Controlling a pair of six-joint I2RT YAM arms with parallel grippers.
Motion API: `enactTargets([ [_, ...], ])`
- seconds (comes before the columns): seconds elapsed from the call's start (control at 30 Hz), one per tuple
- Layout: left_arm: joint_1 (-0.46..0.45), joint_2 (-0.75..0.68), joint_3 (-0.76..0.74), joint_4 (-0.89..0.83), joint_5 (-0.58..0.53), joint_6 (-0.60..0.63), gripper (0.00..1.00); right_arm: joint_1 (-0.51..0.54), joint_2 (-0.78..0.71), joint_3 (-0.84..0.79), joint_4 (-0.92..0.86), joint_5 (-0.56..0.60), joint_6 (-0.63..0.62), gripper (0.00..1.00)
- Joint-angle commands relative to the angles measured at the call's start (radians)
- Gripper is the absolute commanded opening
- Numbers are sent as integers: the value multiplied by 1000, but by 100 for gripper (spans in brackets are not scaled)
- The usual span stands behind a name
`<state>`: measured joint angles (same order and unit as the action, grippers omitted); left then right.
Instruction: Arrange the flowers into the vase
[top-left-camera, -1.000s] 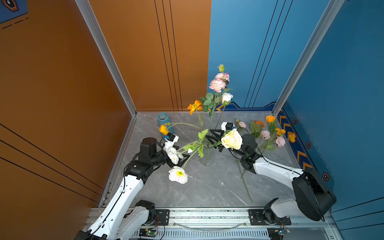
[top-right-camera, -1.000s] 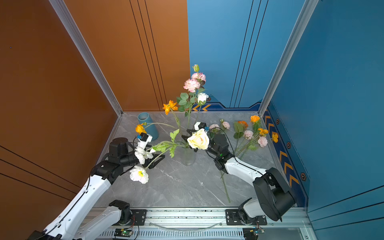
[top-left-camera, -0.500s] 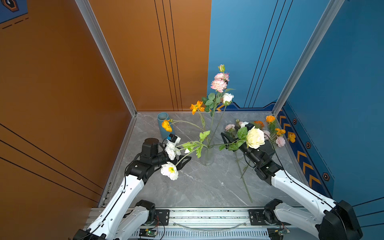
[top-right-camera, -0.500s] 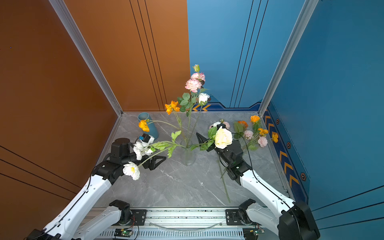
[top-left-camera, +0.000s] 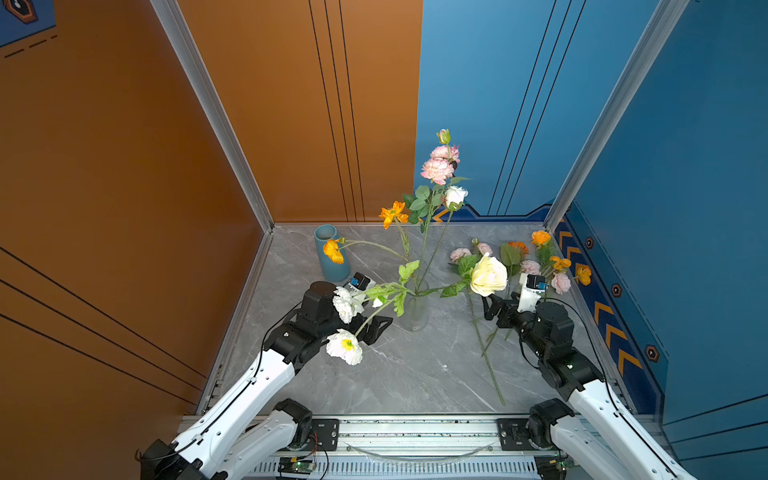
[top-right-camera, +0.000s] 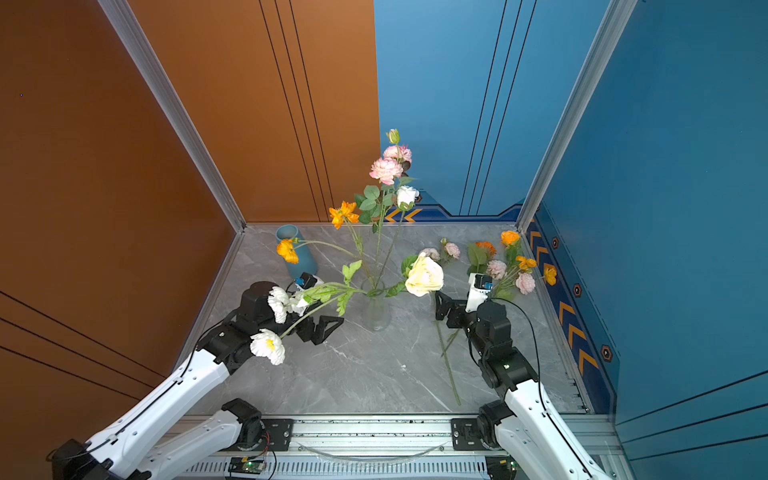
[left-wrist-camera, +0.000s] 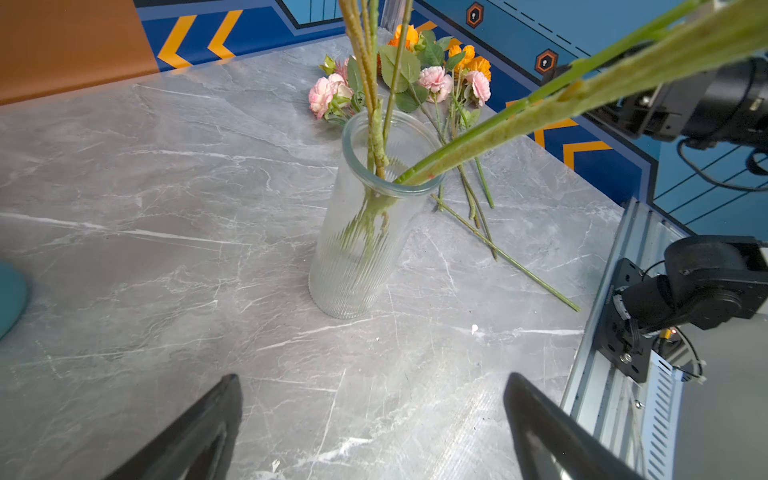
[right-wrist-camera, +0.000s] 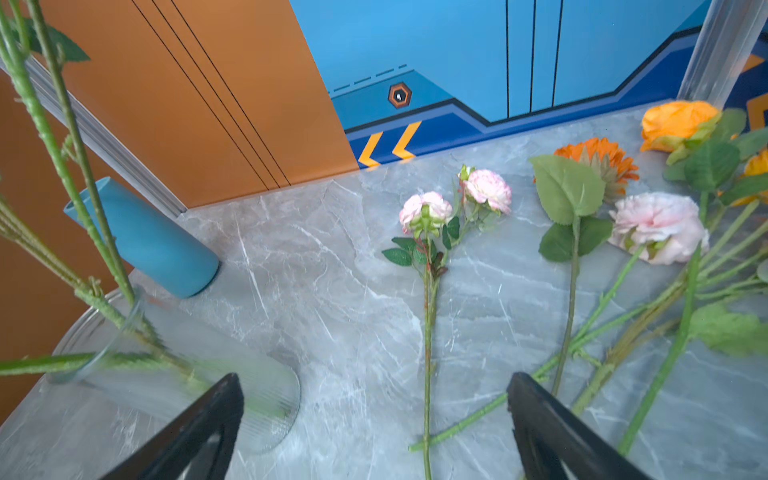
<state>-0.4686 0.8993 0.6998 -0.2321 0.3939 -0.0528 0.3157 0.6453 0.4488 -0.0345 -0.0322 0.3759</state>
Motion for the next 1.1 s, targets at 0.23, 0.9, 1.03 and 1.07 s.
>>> enactTargets([
  [0.23,-131,58,-264,675,-164,-12,98,171,-256,-151,-32,-75,43,100],
  [0.9,-144,419,-113,870,-72,50,98,485,-68,-162,189,-24,-36,100],
  [1.03,-142,474,-96,925,-53,40,98,503,-56,-163,236,-26,-23,100],
  [1.07,-141,487,-92,937,-50,38,98,505,-53,-163,240,-23,-21,100],
])
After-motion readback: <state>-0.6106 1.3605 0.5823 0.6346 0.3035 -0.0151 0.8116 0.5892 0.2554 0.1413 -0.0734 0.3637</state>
